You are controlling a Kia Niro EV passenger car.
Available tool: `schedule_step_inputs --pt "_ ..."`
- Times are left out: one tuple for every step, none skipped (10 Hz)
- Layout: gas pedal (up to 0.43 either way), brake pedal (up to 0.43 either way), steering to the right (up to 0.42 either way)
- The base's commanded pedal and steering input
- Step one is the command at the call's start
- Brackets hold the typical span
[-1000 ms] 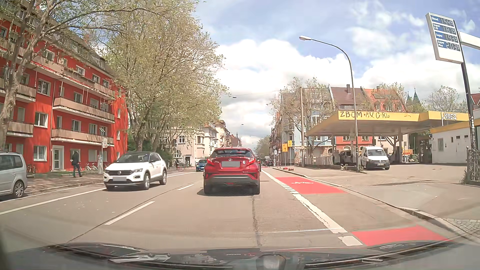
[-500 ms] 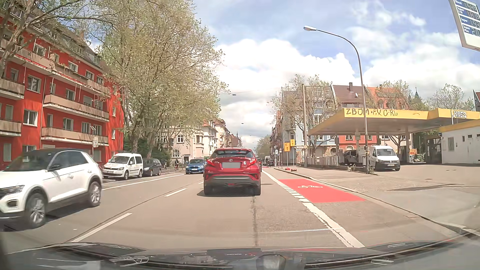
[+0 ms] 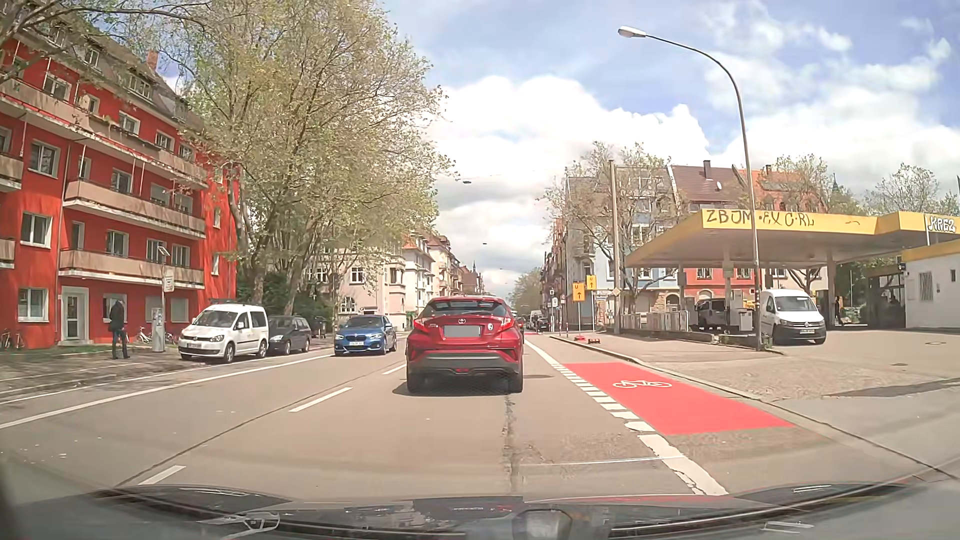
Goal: Follow the waypoints while adhering to traffic rules and regulations
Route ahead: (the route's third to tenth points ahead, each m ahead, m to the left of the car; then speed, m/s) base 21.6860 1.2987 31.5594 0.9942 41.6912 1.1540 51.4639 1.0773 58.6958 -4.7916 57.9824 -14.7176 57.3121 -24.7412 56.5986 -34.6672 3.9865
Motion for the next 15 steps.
schedule_step_inputs --pt "0.067 0.0 -0.002" --pt "0.067 0.0 -0.001" --pt "0.067 0.0 -0.002" --pt "0.067 0.0 -0.001" --pt "0.067 0.0 -0.002" --pt "0.067 0.0 -0.001" --pt "0.067 0.0 -0.001" --pt "0.067 0.0 -0.002" --pt "0.067 0.0 -0.003" --pt "0.067 0.0 -0.003" --pt "0.067 0.0 -0.003" --pt "0.067 0.0 -0.003" --pt "0.067 0.0 -0.003" --pt "0.067 0.0 -0.003" --pt "0.067 0.0 -0.004"
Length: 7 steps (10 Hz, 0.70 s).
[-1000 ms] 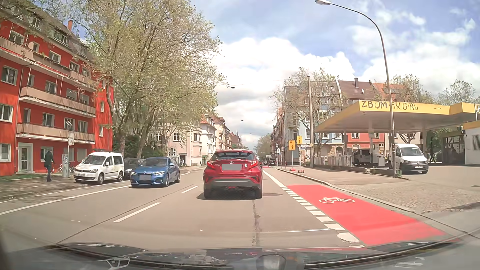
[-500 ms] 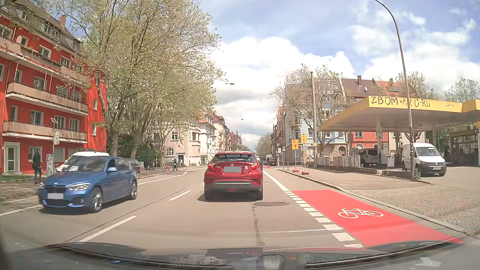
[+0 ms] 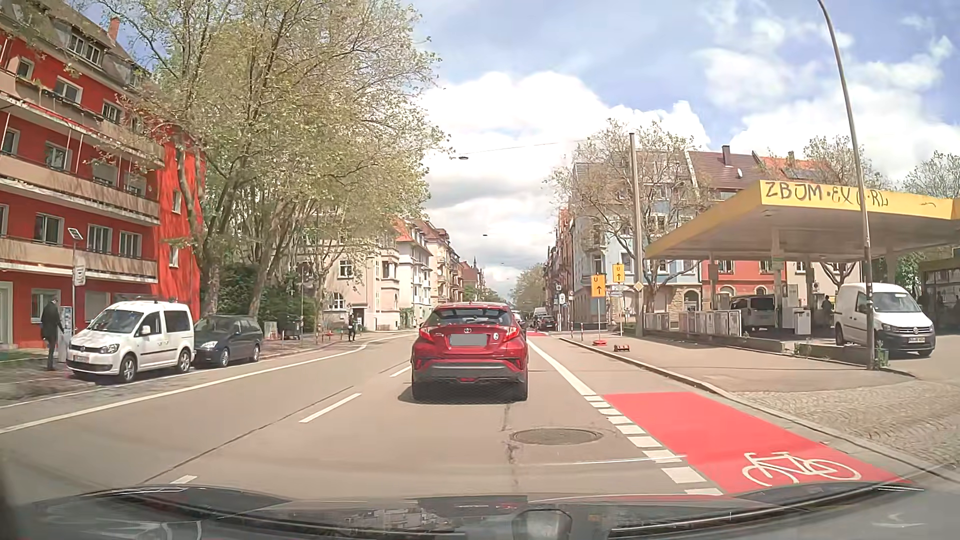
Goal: Follow the waypoints while adhering to traffic rules and regulations
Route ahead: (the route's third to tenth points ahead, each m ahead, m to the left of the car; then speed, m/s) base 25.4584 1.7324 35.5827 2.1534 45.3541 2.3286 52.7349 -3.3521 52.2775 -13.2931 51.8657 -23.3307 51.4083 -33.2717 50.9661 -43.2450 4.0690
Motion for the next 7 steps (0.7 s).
schedule_step_inputs --pt "0.067 0.0 -0.005" --pt "0.067 0.0 -0.006" --pt "0.067 0.0 -0.006" --pt "0.079 0.0 -0.006" --pt "0.079 0.0 -0.006" --pt "0.079 0.0 -0.006" --pt "0.079 0.0 -0.006"
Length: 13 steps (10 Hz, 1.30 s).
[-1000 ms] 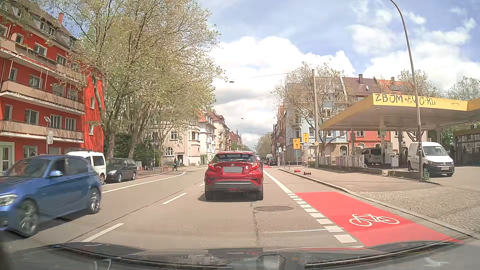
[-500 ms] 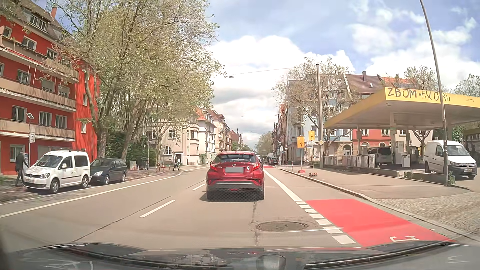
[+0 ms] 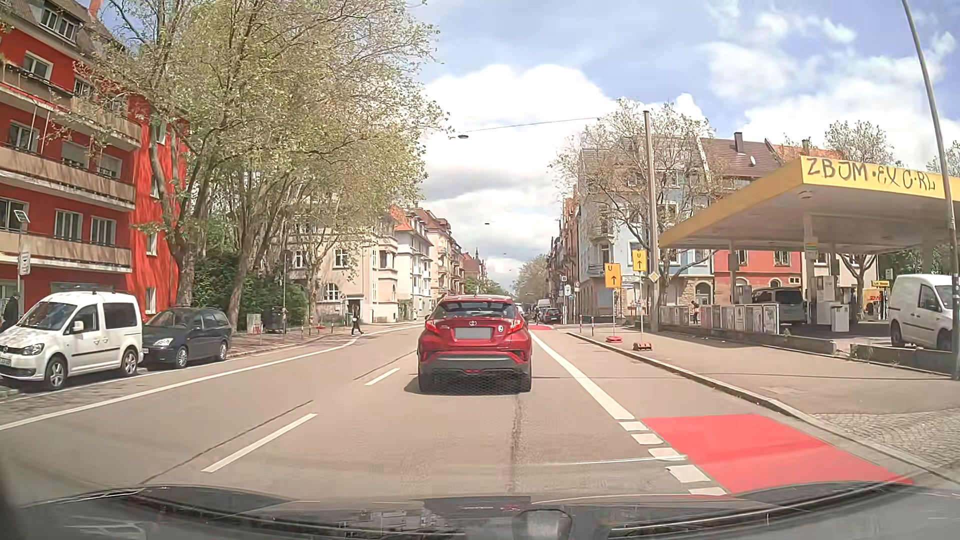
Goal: Follow the waypoints while adhering to traffic rules and regulations
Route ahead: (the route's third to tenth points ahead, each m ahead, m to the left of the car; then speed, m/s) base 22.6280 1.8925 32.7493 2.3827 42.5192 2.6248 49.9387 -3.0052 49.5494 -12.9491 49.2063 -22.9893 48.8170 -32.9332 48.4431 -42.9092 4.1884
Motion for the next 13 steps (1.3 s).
schedule_step_inputs --pt "0.079 0.0 -0.006" --pt "0.079 0.0 -0.006" --pt "0.079 0.0 -0.006" --pt "0.079 0.0 -0.006" --pt "0.079 0.0 -0.006" --pt "0.079 0.0 -0.006" --pt "0.079 0.0 -0.006" --pt "0.079 0.0 -0.006" --pt "0.079 0.0 -0.006" --pt "0.067 0.0 -0.003" --pt "0.067 0.0 -0.002" --pt "0.067 0.0 -0.003" --pt "0.067 0.0 -0.002"
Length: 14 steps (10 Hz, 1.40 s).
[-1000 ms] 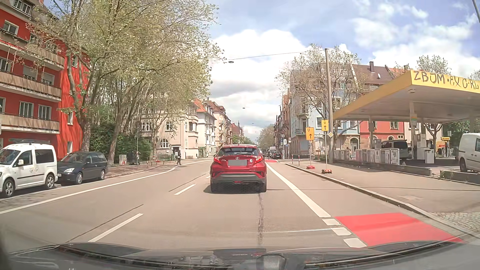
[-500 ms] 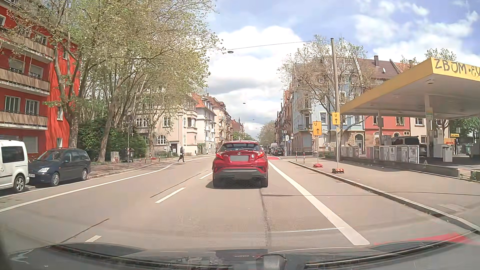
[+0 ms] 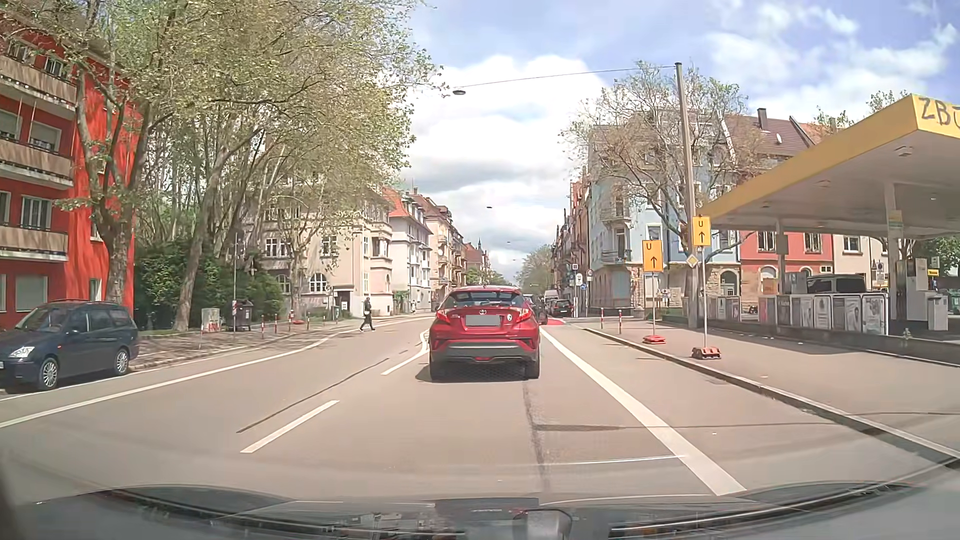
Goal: Follow the waypoints while adhering to traffic rules and regulations
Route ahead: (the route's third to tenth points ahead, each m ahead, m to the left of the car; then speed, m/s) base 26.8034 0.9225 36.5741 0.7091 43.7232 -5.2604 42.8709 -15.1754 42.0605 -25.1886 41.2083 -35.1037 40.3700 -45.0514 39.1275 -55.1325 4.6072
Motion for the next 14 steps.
schedule_step_inputs --pt "0.059 0.0 -0.003" --pt "0.059 0.0 -0.002" --pt "0.047 0.0 0.0" --pt "0.047 0.0 0.0" --pt "0.039 0.0 0.0" --pt "0.039 0.0 0.0" --pt "0.039 0.0 0.001" --pt "0.039 0.0 0.002" --pt "0.039 0.0 0.003" --pt "0.039 0.0 0.003" --pt "0.039 0.0 0.003" --pt "0.039 0.0 0.004" --pt "0.039 0.0 0.004" --pt "0.039 0.0 0.005"
